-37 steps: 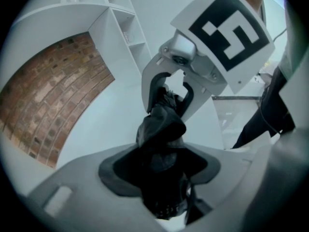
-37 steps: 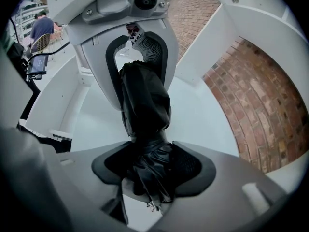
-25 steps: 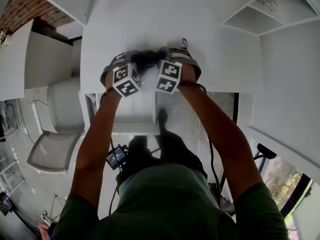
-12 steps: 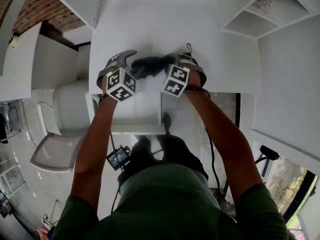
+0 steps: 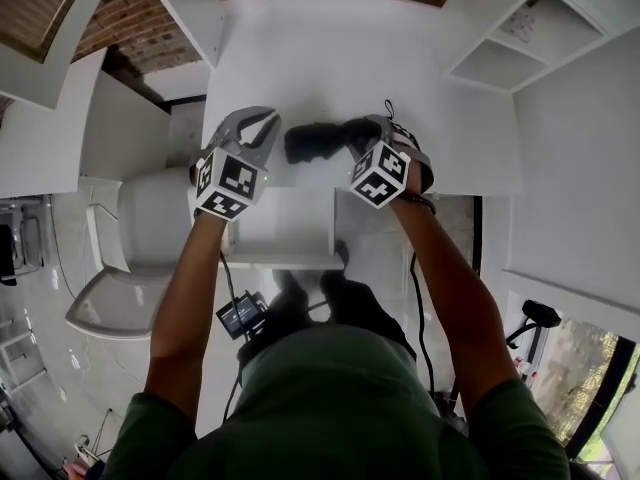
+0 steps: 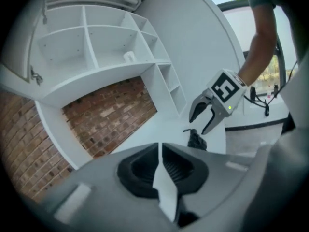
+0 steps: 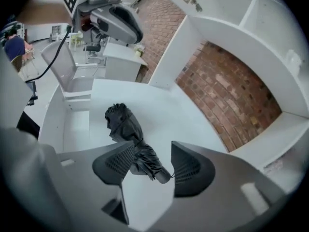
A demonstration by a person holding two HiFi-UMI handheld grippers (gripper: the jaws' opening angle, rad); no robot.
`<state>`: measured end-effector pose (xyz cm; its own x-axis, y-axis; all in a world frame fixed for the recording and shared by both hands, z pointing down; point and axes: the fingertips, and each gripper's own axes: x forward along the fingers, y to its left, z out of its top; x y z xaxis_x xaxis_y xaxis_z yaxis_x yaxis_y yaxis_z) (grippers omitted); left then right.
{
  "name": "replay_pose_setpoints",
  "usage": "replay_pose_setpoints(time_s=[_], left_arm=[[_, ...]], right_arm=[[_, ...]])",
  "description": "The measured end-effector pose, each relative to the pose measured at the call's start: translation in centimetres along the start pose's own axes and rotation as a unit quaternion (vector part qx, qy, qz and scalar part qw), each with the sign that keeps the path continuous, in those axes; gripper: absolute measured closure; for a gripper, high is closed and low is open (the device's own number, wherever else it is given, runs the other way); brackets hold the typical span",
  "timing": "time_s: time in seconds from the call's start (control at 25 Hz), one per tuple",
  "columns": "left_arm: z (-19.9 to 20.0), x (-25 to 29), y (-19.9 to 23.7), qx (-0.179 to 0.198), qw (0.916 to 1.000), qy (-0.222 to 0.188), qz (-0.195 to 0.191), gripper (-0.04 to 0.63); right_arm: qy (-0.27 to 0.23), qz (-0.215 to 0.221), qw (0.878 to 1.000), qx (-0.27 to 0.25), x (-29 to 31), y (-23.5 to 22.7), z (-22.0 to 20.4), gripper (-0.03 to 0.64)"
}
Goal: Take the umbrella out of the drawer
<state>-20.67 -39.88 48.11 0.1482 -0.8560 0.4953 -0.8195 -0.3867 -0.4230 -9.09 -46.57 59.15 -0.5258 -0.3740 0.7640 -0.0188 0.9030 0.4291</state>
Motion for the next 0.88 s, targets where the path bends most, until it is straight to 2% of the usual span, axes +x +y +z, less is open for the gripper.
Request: replay_pose_setpoints(time_s=[0.04, 0.16, 0.24, 0.28, 0.4, 0.56, 0.68, 0.88], left_arm=[[0.7, -1.4, 0.4, -0.013, 0.9998, -0.014, 0.005, 0.591], [3.0, -5.7, 1.6, -0.062, 0.9962, -0.059, 0.015, 0.594], [4.2, -8.6, 2.0, -0.101, 0.9906, -0.091, 0.016, 0.594], [4.8, -10.0, 2.2, -0.120, 0.9868, -0.107, 0.014, 0.594], [6.9, -14.1, 2.6, -0.152, 0.9769, -0.149, 0.011, 0.594], [9.8, -19.6, 2.4, -0.163, 0.9666, -0.197, 0.018, 0.594], [11.6, -23.8, 2.2, -0.173, 0.9579, -0.228, 0.026, 0.594], [13.1, -29.4, 1.4, -0.169, 0.9509, -0.256, 0.038, 0.594]], right_arm=[[-0.016, -0.017, 1.000, 0.014, -1.6, -0.7, 0.9, 0.381], [-0.088, -0.069, 0.991, 0.067, -7.7, -2.8, 4.4, 0.488], [-0.153, -0.089, 0.977, 0.116, -12.6, -3.8, 7.2, 0.593], [-0.188, -0.089, 0.968, 0.142, -15.0, -4.1, 8.7, 0.612], [-0.284, -0.062, 0.936, 0.200, -21.7, -3.7, 12.7, 0.612], [-0.369, -0.011, 0.904, 0.213, -28.5, -1.2, 16.2, 0.612], [-0.398, 0.015, 0.894, 0.204, -32.4, 1.1, 17.9, 0.612], [-0.413, 0.037, 0.890, 0.187, -37.0, 4.3, 19.8, 0.614]])
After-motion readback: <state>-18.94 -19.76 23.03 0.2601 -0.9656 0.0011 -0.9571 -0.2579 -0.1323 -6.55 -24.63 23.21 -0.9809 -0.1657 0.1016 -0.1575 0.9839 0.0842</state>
